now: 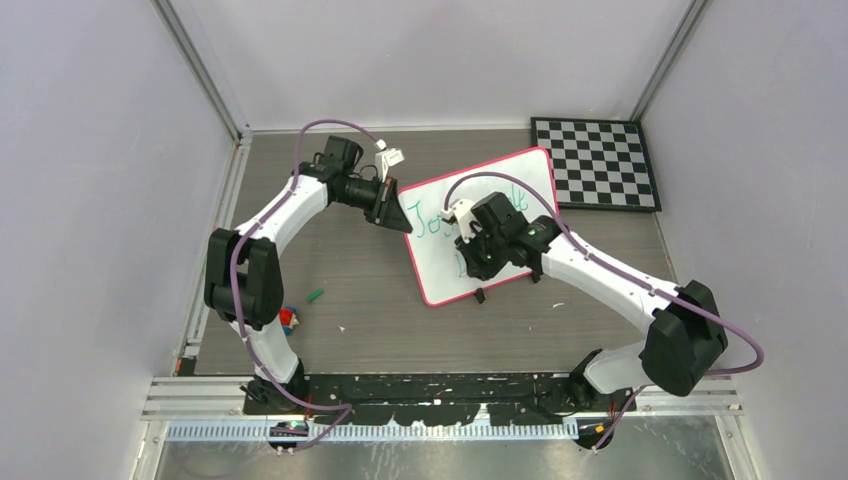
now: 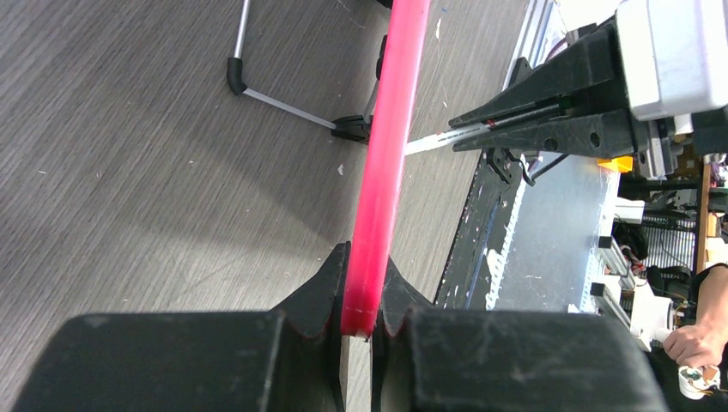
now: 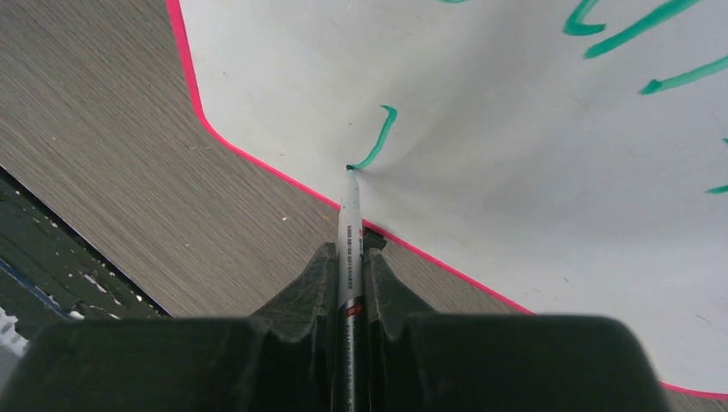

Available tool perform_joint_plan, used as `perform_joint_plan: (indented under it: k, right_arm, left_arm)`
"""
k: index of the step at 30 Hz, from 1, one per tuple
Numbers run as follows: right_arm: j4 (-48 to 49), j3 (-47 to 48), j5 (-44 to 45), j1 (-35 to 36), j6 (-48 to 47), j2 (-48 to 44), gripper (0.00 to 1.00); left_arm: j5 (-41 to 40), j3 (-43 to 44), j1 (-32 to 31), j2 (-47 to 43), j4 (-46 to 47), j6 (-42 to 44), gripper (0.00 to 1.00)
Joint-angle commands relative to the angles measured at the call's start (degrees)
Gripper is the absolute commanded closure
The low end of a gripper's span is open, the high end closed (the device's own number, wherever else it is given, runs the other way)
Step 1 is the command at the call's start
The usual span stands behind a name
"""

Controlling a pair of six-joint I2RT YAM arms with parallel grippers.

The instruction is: Write a sentence on the whiteboard

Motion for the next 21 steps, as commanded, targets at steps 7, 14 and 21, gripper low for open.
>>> perform_joint_plan:
  k: [7,14,21]
  right_arm:
    - [3.11,5.03,-0.50,1.52,0.66,2.80,1.00]
    - [0.92,7.63,-2.88,1.36,0.66,-0.91,1.00]
    - [0.55,9.94,1.44,0.05,0.92,-0.49,1.00]
  left_arm:
    - [-1.64,0.80,-0.10,-0.31,0.94,0.76,1.00]
    - [-1.34,0.79,-0.08,-0.50,0.82,0.78,1.00]
    - [-1.11,0.88,-0.08,-0.66,0.85,0.69,1.00]
